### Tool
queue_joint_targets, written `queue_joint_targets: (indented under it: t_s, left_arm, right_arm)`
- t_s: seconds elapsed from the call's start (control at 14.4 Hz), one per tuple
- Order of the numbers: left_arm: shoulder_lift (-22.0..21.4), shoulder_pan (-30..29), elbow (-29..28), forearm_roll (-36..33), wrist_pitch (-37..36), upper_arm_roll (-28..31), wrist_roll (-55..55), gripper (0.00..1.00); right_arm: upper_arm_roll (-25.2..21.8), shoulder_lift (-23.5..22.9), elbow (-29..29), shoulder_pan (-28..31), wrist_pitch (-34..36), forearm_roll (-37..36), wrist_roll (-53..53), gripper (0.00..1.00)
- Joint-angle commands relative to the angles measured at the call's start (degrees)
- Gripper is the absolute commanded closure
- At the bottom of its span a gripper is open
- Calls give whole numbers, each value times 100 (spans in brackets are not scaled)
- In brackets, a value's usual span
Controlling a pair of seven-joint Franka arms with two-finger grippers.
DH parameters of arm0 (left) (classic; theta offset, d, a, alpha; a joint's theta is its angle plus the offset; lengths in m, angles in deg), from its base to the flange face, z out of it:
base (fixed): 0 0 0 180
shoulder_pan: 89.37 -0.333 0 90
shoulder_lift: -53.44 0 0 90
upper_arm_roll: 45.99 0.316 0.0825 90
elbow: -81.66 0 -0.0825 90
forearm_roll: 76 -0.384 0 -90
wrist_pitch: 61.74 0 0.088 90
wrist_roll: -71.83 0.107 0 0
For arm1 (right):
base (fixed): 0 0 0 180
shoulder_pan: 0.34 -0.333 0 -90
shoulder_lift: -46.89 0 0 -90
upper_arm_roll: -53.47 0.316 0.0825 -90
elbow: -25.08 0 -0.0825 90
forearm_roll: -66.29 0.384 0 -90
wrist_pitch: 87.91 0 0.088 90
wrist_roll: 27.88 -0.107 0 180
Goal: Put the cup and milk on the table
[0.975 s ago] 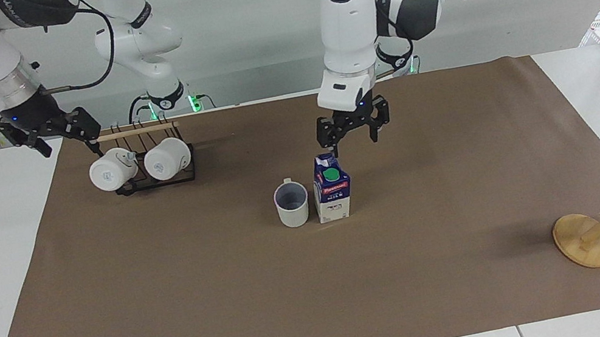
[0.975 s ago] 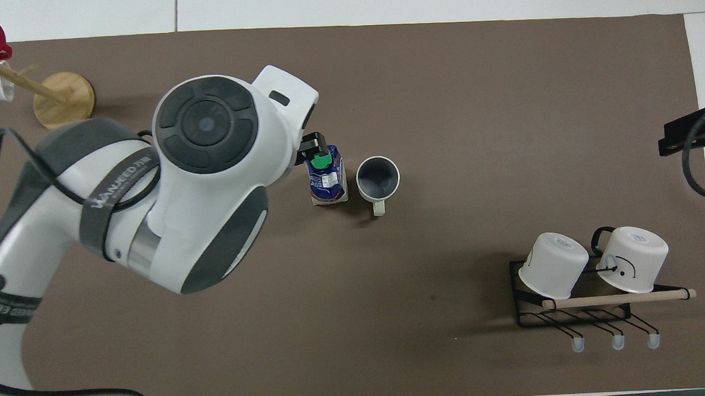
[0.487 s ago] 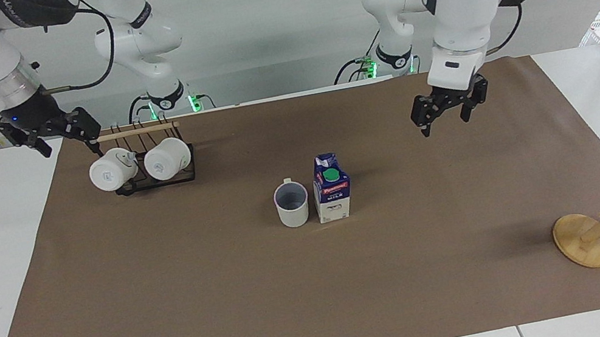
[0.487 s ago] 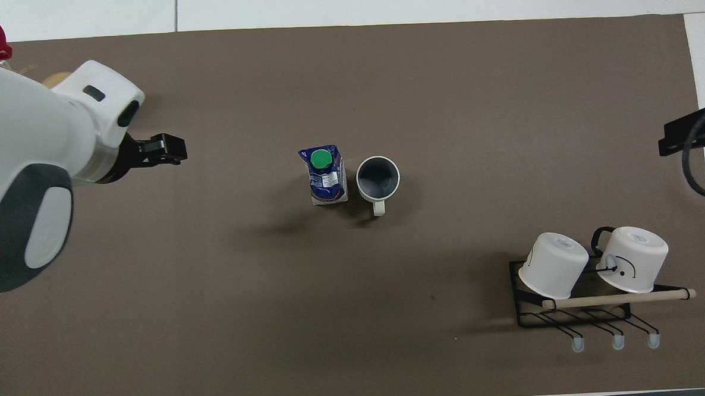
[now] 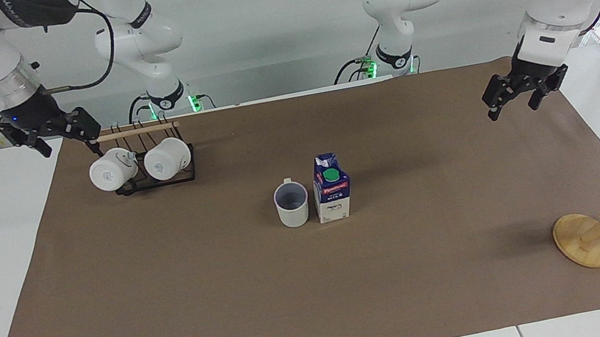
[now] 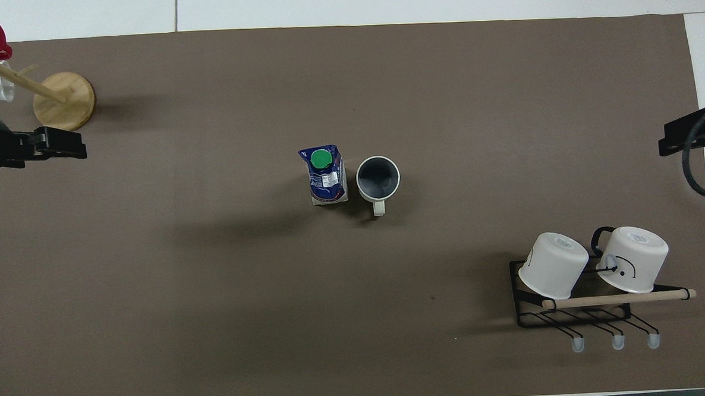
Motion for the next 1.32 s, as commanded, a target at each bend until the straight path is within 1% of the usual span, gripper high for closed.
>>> queue_joint_targets:
  t_s: [0.0,0.14,0.35,0.56,1.25]
  left_arm:
    - [51,-43,666,93,-689,-27,123,0]
    - [183,-43,1124,84,-1234,-18,123,0]
    - [193,-34,1301,75,-1693,-18,114,0]
    - [105,-43,1153,67,-1685,-9,123,0]
    - [52,1,1055,67,-1703,-27,88,0]
  right_arm:
    - [37,88,111,84,-27,84,112,0]
    - [37,88,111,84,-27,84,112,0]
    - [37,88,111,84,-27,84,112,0]
    - [37,88,111,84,-27,84,112,0]
    - [37,88,111,84,-27,84,112,0]
